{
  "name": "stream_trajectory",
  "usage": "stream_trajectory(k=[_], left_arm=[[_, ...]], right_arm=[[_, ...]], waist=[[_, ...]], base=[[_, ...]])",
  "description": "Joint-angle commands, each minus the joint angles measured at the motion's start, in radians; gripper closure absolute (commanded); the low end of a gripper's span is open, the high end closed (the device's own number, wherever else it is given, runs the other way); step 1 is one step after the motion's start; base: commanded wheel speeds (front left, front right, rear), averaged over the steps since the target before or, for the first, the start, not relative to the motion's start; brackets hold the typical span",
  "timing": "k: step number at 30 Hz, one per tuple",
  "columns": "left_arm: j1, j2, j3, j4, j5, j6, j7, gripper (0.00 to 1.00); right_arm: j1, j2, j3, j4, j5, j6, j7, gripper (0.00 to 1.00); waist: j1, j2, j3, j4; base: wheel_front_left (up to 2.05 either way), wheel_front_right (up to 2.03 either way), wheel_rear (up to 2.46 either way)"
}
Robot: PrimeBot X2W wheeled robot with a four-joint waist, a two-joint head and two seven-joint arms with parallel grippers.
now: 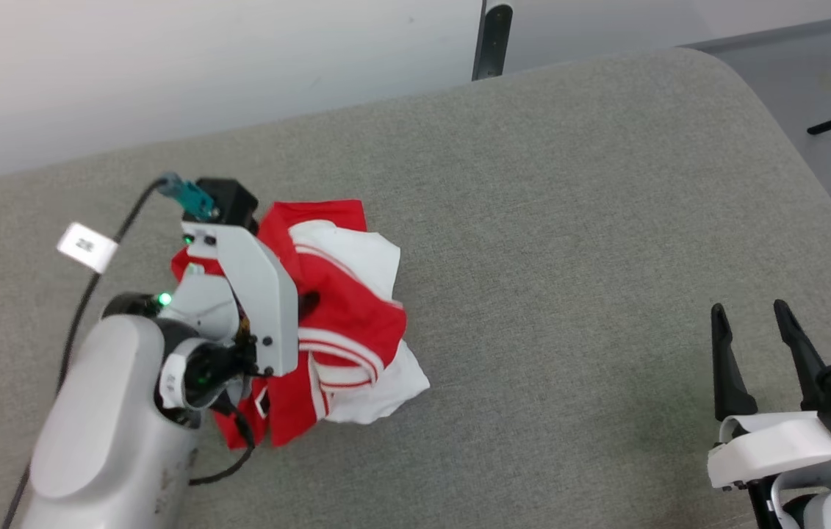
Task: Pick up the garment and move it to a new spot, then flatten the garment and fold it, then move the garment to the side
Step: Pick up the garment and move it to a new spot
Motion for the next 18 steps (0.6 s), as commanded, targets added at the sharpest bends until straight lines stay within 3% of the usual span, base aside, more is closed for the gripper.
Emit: stream_trajectory(k=[1,6,9,10,11,18], left_arm=[[-0.003,-0.004,-0.005,0.038,-0.005,-0.012,-0.009,1.00],[-0.038,-0.026,-0.034,0.141,-0.008,-0.040,-0.014,0.98],[-0.054,-0.030,-0.044,0.172,-0.007,-0.047,-0.007,0.48],[-0.059,-0.030,-0.047,0.179,-0.007,-0.049,-0.002,0.19],[-0.064,-0.026,-0.049,0.181,-0.006,-0.051,-0.003,0.00],[-0.037,-0.011,-0.057,0.148,0.004,-0.064,-0.035,0.00]], right_arm=[[-0.017,0.003,0.008,0.011,0.010,0.000,-0.006,0.00],[-0.018,0.004,0.021,0.034,0.008,0.000,-0.007,0.00],[-0.013,0.002,0.031,0.045,0.003,0.000,-0.001,0.00],[-0.010,-0.002,0.034,0.048,0.002,0.000,0.001,0.00],[-0.006,-0.003,0.038,0.050,0.001,0.000,0.004,0.00],[0.022,-0.021,0.060,0.045,0.000,0.000,0.023,0.00]], waist=[[0.0000,0.0000,0.007,-0.005],[0.0000,0.0000,-0.017,0.018],[0.0000,0.0000,-0.044,0.036],[0.0000,0.0000,-0.054,0.044],[0.0000,0.0000,-0.064,0.050],[0.0000,0.0000,-0.140,0.108]], base=[[0.00,0.00,0.00],[0.00,0.00,0.00],[0.00,0.00,0.00],[0.00,0.00,0.00],[0.00,0.00,0.00],[0.00,0.00,0.00]])
